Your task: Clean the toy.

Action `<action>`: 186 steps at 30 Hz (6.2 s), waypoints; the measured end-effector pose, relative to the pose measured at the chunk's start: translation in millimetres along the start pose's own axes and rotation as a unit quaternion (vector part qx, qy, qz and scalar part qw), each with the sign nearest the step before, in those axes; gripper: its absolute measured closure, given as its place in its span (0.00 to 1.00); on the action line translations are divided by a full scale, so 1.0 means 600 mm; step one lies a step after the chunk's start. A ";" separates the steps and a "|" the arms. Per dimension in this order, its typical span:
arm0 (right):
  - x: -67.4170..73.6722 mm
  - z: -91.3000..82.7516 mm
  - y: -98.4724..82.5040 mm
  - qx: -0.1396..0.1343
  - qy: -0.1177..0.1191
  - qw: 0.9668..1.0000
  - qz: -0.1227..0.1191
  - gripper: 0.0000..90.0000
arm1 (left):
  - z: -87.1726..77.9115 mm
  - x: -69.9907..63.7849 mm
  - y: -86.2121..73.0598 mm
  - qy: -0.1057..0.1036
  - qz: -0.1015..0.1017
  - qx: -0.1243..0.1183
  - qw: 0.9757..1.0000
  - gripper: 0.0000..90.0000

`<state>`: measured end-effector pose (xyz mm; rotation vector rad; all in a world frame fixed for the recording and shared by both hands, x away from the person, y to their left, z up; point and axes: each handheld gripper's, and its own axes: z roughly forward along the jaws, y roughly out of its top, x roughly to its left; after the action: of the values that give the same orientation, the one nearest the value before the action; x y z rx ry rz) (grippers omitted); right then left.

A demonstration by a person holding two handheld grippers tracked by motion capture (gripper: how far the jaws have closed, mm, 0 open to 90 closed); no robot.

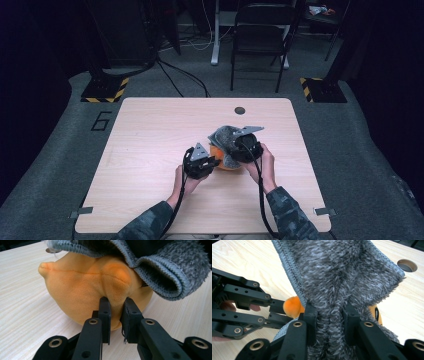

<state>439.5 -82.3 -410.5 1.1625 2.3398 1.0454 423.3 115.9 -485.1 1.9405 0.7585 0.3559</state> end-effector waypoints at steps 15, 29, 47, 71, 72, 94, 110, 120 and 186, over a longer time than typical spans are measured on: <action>-0.027 0.002 -0.011 0.015 -0.002 1.000 0.010 0.78 | 0.000 0.011 -0.007 -0.005 -0.009 0.005 1.000 0.87; -0.077 0.008 -0.031 0.032 -0.019 0.998 0.052 0.78 | 0.001 0.014 -0.009 -0.002 -0.012 0.003 1.000 0.87; -0.139 0.059 -0.087 0.113 -0.062 0.987 0.098 0.78 | 0.002 0.017 -0.010 -0.002 -0.010 0.003 1.000 0.87; -0.018 -0.020 0.003 0.001 -0.008 1.000 0.011 0.78 | 0.002 0.005 -0.007 -0.002 0.016 -0.003 1.000 0.86; -0.013 -0.019 0.004 -0.003 -0.001 1.000 -0.004 0.78 | 0.002 0.004 -0.006 -0.002 0.020 -0.004 1.000 0.86; -0.033 0.001 -0.010 0.028 -0.014 0.999 0.006 0.78 | 0.004 0.005 -0.008 -0.008 0.025 0.004 1.000 0.86; -0.099 0.017 -0.042 0.062 -0.055 0.995 0.053 0.78 | 0.005 0.006 -0.009 -0.006 0.024 0.003 1.000 0.86; -0.123 0.037 -0.066 0.091 -0.070 0.991 0.074 0.78 | 0.005 0.007 -0.009 -0.006 0.024 0.003 1.000 0.86; -0.065 0.006 -0.023 0.027 -0.064 0.997 0.030 0.79 | 0.013 -0.013 -0.015 0.059 0.070 0.019 0.996 0.92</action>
<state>458.1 -116.8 -424.6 1.2873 2.2592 0.9024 418.4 108.0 -496.2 2.0282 0.7116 0.5488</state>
